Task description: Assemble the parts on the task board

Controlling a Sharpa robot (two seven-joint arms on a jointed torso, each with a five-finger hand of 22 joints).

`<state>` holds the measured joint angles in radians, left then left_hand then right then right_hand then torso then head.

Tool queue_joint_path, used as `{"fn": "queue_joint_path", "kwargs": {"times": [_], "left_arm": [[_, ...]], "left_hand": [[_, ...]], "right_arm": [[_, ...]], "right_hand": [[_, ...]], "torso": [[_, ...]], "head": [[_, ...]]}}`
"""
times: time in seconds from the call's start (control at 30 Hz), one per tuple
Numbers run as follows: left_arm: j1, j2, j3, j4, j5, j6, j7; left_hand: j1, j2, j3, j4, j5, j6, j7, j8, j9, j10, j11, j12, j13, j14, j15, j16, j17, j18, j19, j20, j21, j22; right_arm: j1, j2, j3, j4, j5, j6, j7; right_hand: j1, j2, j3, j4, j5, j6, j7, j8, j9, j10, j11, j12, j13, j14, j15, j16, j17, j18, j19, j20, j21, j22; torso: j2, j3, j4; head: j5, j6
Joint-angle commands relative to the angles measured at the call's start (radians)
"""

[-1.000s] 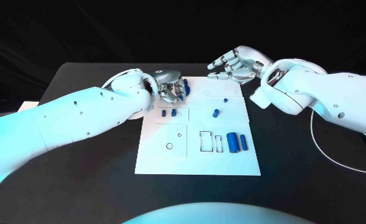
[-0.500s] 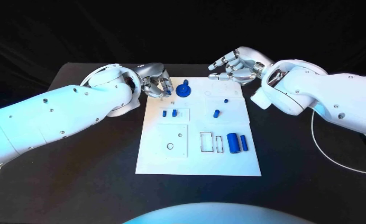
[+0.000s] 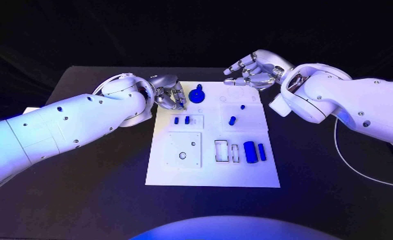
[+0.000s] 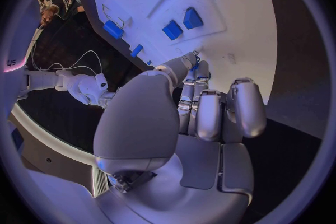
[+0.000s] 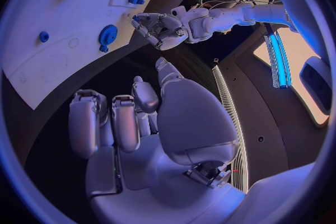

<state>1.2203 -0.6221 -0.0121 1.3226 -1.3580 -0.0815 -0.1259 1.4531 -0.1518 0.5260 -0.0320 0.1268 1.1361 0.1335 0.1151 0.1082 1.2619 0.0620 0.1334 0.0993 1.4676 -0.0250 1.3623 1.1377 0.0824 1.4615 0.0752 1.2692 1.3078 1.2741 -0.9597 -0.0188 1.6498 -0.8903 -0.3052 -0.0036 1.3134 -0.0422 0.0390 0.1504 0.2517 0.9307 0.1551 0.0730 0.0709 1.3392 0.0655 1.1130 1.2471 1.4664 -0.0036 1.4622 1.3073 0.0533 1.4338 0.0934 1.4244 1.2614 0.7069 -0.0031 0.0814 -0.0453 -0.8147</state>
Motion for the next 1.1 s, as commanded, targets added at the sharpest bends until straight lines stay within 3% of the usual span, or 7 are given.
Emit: {"fn": "queue_joint_path", "kwargs": {"times": [0.03,0.5,1.1], "left_arm": [[-0.001,0.006,0.000,-0.004,0.001,0.018,0.000],[-0.003,0.027,-0.003,-0.027,-0.011,0.034,-0.005],[-0.004,0.055,-0.009,-0.055,-0.064,0.077,-0.037]], "left_hand": [[-0.011,0.002,0.005,0.002,0.002,0.006,0.004,-0.005,-0.001,0.003,0.001,-0.002,0.001,0.024,0.005,0.001,0.000,-0.010,-0.001,0.005,-0.004,0.012],[-0.014,0.001,0.005,0.001,0.002,0.008,0.003,-0.005,-0.001,0.006,-0.001,-0.002,0.002,0.024,0.005,0.000,-0.003,-0.009,-0.001,0.005,-0.005,0.012],[-0.025,-0.001,0.001,0.002,-0.001,0.006,0.003,-0.008,-0.002,0.005,0.000,-0.006,0.003,0.022,0.005,-0.001,-0.008,-0.008,-0.004,0.006,-0.009,0.010]], "right_arm": [[-0.001,0.002,0.000,0.002,-0.005,0.013,0.007],[-0.001,0.003,0.000,0.004,-0.005,0.013,0.007],[-0.001,0.002,0.000,0.006,-0.005,0.014,0.007]], "right_hand": [[-0.001,0.006,-0.001,0.002,0.005,0.009,-0.001,-0.005,-0.001,-0.001,-0.001,0.004,0.001,0.064,-0.010,-0.004,0.075,0.010,-0.005,-0.002,-0.004,0.000],[-0.001,0.006,-0.001,0.002,0.005,0.009,-0.001,-0.005,-0.001,-0.001,-0.001,0.004,0.001,0.064,-0.010,-0.004,0.075,0.010,-0.005,-0.002,-0.004,0.000],[-0.002,0.008,-0.003,0.003,0.007,0.010,-0.001,-0.004,-0.001,-0.001,-0.001,0.005,0.002,0.064,-0.010,-0.004,0.075,0.010,-0.005,-0.002,-0.005,0.000]], "torso": [[-0.001,0.0014,0.0000],[-0.001,-0.0004,-0.0002],[-0.001,-0.0003,0.0009]], "head": [[0.000,-0.001],[0.003,0.002],[0.004,0.001]]}}
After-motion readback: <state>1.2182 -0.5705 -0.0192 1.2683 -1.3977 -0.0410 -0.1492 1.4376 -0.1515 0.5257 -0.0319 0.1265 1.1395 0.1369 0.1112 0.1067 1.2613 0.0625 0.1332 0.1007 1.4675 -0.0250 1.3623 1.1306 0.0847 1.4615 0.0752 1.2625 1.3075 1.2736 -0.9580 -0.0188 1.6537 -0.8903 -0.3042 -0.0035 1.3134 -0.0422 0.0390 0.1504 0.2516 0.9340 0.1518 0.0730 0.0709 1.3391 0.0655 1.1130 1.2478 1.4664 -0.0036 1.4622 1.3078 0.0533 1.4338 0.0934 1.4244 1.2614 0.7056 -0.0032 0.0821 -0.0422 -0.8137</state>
